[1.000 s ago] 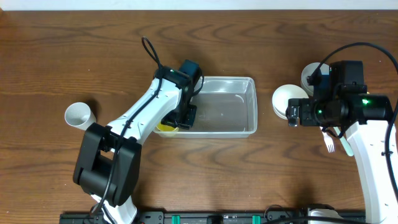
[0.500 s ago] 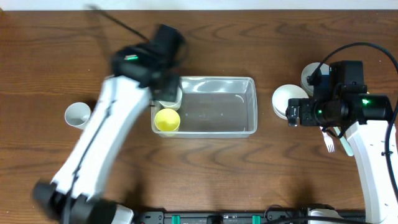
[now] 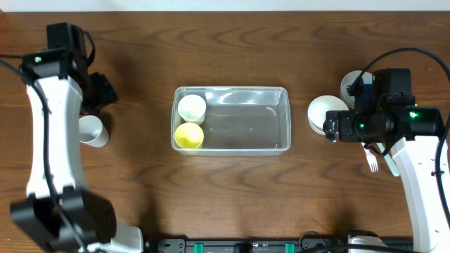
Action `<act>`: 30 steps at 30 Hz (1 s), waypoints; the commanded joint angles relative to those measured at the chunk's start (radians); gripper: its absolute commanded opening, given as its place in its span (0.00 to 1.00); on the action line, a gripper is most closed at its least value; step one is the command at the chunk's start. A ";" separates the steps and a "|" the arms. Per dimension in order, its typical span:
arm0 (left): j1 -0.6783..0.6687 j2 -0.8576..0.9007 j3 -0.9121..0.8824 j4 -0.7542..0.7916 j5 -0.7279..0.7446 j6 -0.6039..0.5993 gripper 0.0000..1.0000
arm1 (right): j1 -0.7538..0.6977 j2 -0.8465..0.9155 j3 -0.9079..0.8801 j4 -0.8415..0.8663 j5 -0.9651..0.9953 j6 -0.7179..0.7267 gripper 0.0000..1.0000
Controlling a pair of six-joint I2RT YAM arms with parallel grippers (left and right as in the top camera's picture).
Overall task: Pack container
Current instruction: 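Move the left gripper to the grey cup and grasp it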
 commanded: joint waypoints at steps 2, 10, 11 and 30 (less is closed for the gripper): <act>0.055 0.110 -0.014 0.008 0.054 -0.019 0.79 | -0.013 -0.001 0.019 -0.002 0.003 -0.004 0.99; 0.078 0.279 -0.014 0.024 0.070 -0.019 0.79 | -0.013 -0.001 0.019 -0.007 0.003 -0.004 0.99; 0.078 0.295 -0.014 0.027 0.070 -0.019 0.79 | -0.013 -0.001 0.019 -0.007 0.003 -0.004 0.99; 0.091 0.409 -0.014 0.033 0.074 -0.019 0.41 | -0.013 -0.001 0.019 -0.011 0.003 -0.004 0.99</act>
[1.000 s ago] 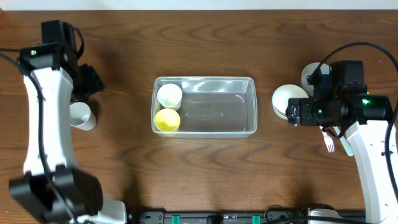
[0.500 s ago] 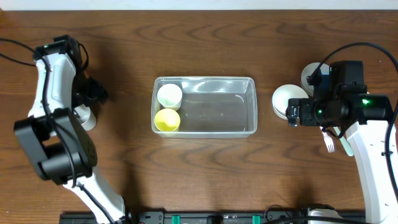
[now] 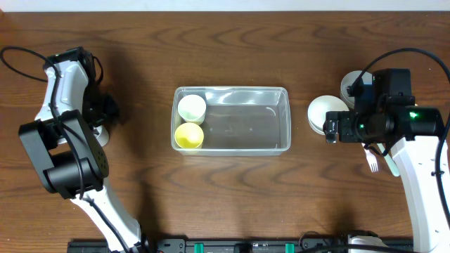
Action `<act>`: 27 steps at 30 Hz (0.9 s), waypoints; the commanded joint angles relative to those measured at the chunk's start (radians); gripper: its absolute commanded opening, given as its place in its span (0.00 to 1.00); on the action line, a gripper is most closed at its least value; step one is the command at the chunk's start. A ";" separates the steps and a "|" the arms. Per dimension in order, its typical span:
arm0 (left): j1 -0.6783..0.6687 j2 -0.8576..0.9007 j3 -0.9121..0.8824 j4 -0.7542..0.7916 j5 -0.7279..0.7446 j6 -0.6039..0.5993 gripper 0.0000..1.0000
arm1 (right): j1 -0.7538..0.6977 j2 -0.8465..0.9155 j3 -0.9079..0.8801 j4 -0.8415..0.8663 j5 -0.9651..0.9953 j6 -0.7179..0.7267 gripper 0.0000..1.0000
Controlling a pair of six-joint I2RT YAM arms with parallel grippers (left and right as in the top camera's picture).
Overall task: Pack container
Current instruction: 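Move the left gripper to the grey cup and grasp it, then place the grey cup in the container next to the white cup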
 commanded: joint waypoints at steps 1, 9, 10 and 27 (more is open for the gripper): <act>0.005 0.005 -0.002 -0.009 -0.005 -0.001 0.38 | -0.013 -0.001 0.019 -0.003 0.003 -0.004 0.99; 0.005 0.005 -0.002 -0.018 -0.005 0.001 0.13 | -0.013 -0.001 0.019 -0.003 0.003 -0.004 0.99; 0.005 0.005 -0.002 -0.018 -0.005 0.008 0.10 | -0.013 -0.001 0.019 -0.003 0.003 -0.004 0.99; -0.128 -0.278 0.005 -0.025 0.043 0.051 0.06 | -0.013 -0.001 0.019 0.000 0.003 -0.004 0.99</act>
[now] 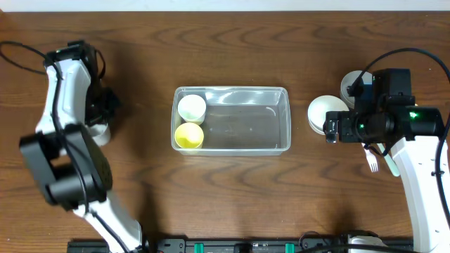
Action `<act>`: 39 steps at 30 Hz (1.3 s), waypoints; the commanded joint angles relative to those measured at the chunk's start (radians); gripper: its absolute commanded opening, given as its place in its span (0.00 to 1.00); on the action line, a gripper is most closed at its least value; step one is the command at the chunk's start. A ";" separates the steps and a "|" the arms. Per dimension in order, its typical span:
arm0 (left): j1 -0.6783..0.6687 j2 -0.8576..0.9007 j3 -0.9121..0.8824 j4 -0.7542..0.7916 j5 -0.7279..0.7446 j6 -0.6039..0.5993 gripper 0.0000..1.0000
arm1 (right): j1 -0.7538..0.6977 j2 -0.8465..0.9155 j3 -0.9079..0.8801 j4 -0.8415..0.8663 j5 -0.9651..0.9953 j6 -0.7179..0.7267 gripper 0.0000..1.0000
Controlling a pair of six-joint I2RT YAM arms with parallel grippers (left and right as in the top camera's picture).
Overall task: Pack container
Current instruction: 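Place the grey cup in the container next to the white cup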
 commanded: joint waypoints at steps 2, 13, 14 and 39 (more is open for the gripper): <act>-0.138 -0.229 0.020 -0.001 0.064 0.056 0.06 | -0.013 -0.001 0.019 0.000 0.003 -0.004 0.99; -0.683 -0.357 0.174 0.055 0.067 0.086 0.06 | -0.012 -0.001 0.019 -0.003 0.003 -0.004 0.99; -0.715 -0.339 0.174 0.059 0.067 0.086 0.06 | -0.012 -0.001 0.019 -0.004 0.003 -0.004 0.99; -0.743 0.079 0.174 0.062 0.172 0.188 0.06 | -0.012 -0.001 0.018 -0.006 0.003 -0.004 0.99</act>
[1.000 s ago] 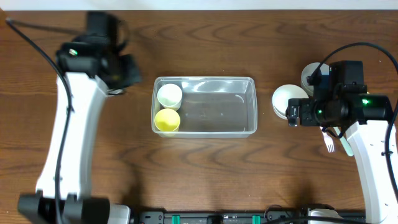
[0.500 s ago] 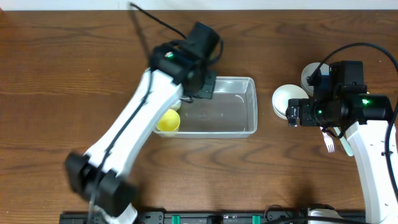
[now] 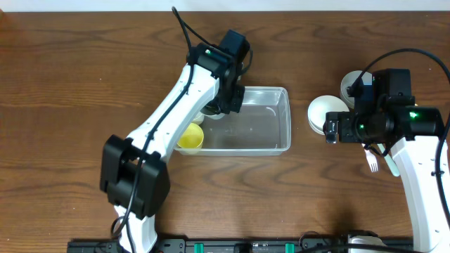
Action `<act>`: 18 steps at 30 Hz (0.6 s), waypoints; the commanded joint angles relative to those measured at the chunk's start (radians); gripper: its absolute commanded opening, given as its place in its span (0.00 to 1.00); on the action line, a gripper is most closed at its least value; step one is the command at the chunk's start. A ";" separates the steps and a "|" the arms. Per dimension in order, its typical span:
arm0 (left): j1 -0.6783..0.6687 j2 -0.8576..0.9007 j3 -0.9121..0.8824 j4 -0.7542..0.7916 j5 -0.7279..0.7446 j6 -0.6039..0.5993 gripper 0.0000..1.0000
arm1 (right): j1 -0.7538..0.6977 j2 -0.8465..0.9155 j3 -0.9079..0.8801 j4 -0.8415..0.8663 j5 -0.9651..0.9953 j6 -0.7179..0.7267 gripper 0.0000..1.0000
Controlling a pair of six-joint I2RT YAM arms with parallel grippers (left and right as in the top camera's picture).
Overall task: Pack container
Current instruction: 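Place the grey cup in the container next to the white cup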
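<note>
The clear plastic container [image 3: 267, 119] lies at the table's middle. A yellow cup [image 3: 190, 138] stands in its left end. My left arm reaches over the container's left half, and my left gripper [image 3: 223, 107] points down into it. A white cup [image 3: 213, 113] shows just under the gripper, which seems shut on it. The arm covers the container's back left corner. My right gripper [image 3: 329, 129] hangs to the right of the container, beside a stack of white bowls [image 3: 320, 111]. Its fingers cannot be made out.
A white cup [image 3: 349, 86] stands behind the bowls at the far right. A white fork [image 3: 373, 164] and a pale spoon [image 3: 390, 166] lie beside the right arm. The table's front edge carries a black rail.
My left arm has moved from the table's far left to over the container. The white cup that stood by it at the left is gone from there. The right arm has not moved.
A white cup stood at the table's left with my left gripper beside it, and white and yellow cups sat in the container. At the two later moments the gripper stayed at that cup. Now the cup has left that spot and the gripper is over the container.
</note>
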 commanded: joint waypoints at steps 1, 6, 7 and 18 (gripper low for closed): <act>0.005 0.043 0.004 0.000 0.010 0.044 0.06 | -0.012 -0.001 0.018 0.000 0.003 -0.004 0.99; 0.005 0.064 0.004 0.023 0.010 0.044 0.06 | -0.012 -0.001 0.018 -0.001 0.003 -0.004 0.99; 0.005 0.064 0.004 0.030 0.010 0.044 0.06 | -0.012 -0.001 0.018 -0.001 0.003 -0.004 0.99; 0.005 0.072 0.000 0.110 0.009 0.077 0.06 | -0.012 -0.001 0.018 -0.002 0.003 -0.004 0.99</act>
